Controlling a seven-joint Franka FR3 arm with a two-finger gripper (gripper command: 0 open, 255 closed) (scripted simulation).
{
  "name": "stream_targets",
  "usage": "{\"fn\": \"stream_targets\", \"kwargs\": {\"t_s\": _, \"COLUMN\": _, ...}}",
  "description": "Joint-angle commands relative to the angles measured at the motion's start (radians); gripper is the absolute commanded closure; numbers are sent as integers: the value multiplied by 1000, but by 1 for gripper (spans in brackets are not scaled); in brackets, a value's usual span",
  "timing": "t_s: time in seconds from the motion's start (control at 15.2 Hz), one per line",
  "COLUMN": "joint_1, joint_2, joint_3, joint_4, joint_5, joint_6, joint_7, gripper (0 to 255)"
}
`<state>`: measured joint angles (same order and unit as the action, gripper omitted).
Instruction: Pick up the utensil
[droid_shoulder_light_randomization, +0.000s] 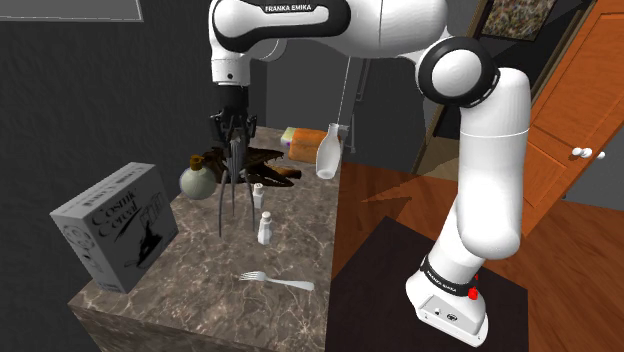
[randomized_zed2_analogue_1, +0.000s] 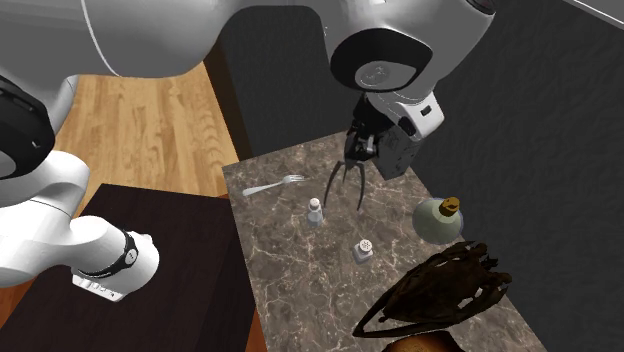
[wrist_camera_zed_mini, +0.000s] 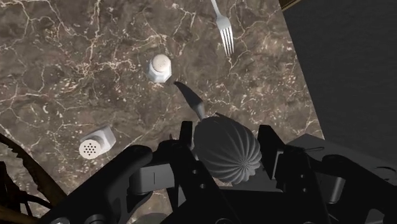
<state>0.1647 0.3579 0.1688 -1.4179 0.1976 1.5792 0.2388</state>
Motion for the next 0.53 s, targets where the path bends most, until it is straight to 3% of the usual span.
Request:
{"fn": "stream_targets", "kwargs": {"t_s": 0.0, "joint_1": 0, "joint_2": 1, "joint_3": 1, "joint_4": 30, "joint_5": 0, "joint_6": -29, "joint_7": 6, "gripper": 255}}
{"fn": "stream_targets", "kwargs": {"t_s": 0.46, "joint_1": 1, "joint_2": 9, "joint_3": 2, "joint_4": 111, "joint_5": -1, "joint_6": -100, "joint_7": 22, "gripper": 255}}
